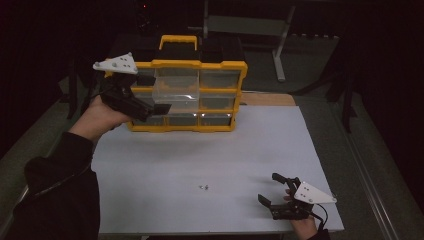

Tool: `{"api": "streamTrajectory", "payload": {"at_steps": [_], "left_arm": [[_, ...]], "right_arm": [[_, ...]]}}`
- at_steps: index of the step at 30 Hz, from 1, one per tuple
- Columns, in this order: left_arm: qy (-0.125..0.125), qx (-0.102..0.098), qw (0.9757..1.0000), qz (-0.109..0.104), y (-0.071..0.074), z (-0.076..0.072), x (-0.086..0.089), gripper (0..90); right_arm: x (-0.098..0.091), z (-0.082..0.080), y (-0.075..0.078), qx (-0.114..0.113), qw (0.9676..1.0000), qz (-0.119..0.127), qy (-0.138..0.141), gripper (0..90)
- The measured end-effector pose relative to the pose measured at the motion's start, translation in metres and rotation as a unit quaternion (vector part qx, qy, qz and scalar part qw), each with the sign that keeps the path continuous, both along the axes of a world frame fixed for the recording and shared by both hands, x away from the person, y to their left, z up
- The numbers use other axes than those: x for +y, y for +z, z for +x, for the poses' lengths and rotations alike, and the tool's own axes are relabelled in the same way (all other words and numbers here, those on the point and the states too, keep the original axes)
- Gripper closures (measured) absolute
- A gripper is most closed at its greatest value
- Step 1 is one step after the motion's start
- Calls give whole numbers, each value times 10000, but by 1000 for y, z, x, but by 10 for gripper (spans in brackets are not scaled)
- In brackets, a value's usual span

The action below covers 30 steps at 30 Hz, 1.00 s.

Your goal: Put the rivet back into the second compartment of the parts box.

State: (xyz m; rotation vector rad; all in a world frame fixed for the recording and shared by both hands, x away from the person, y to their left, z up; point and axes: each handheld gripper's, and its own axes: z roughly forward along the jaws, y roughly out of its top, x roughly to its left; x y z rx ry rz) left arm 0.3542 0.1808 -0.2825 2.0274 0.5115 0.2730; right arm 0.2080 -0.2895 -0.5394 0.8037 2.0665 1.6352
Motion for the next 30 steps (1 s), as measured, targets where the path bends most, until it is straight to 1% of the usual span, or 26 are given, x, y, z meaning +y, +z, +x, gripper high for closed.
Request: {"api": "streamTrajectory", "payload": {"at_steps": [1, 2, 7, 9, 11, 12, 13, 14, 16, 17, 18, 20, 21, 22, 26, 30], "left_arm": [[0, -33, 10000, 1, -1, -3, 0, 0], [-60, -7, 10000, -20, -2, -6, 1, 0], [-171, -76, 9998, -23, -9, -20, 0, 0], [-197, -99, 9998, -5, -14, -25, -1, 0], [-281, -81, 9996, -20, -19, -30, -2, 0], [-304, -75, 9995, -9, -22, -33, -2, 0], [-389, -51, 9992, -27, -25, -35, -3, 0], [-385, -46, 9992, -27, -28, -37, -4, 0], [-476, -4, 9989, -40, -35, -41, -6, 0], [-472, -12, 9989, -18, -38, -42, -8, 0], [-542, 17, 9985, -65, -42, -44, -9, 0], [-575, 21, 9983, -61, -48, -47, -11, 0], [-650, 50, 9978, -74, -52, -49, -13, 0], [-659, 35, 9978, -69, -56, -51, -15, 0], [-790, 102, 9968, -104, -69, -56, -20, 0], [-917, 149, 9956, -81, -83, -62, -27, 0]], "right_arm": [[0, 0, 0, 4, 10000, 0, 0, 113], [0, 0, 0, 11, 10000, 1, 4, 112], [1, 0, 0, 10, 10000, -9, -5, 112], [1, 0, 0, 12, 10000, -6, -1, 113], [1, 0, 0, 6, 10000, -11, -6, 113], [1, 0, 0, 12, 10000, -11, -5, 112], [1, 0, 0, 11, 10000, -14, -3, 113], [1, 0, 0, 11, 10000, -14, -3, 113], [1, 0, 0, 9, 10000, -14, -2, 112], [1, 0, 0, 8, 10000, -20, -1, 113], [1, 0, 0, 4, 10000, -21, 4, 112], [1, 0, 0, 6, 10000, -21, 1, 112], [1, 0, 0, 6, 10000, -21, 1, 112], [1, 0, 0, 10, 10000, -16, 1, 112], [1, 0, 0, 3, 10000, -19, 2, 112], [1, 0, 1, -2, 10000, -16, 8, 112]]}}
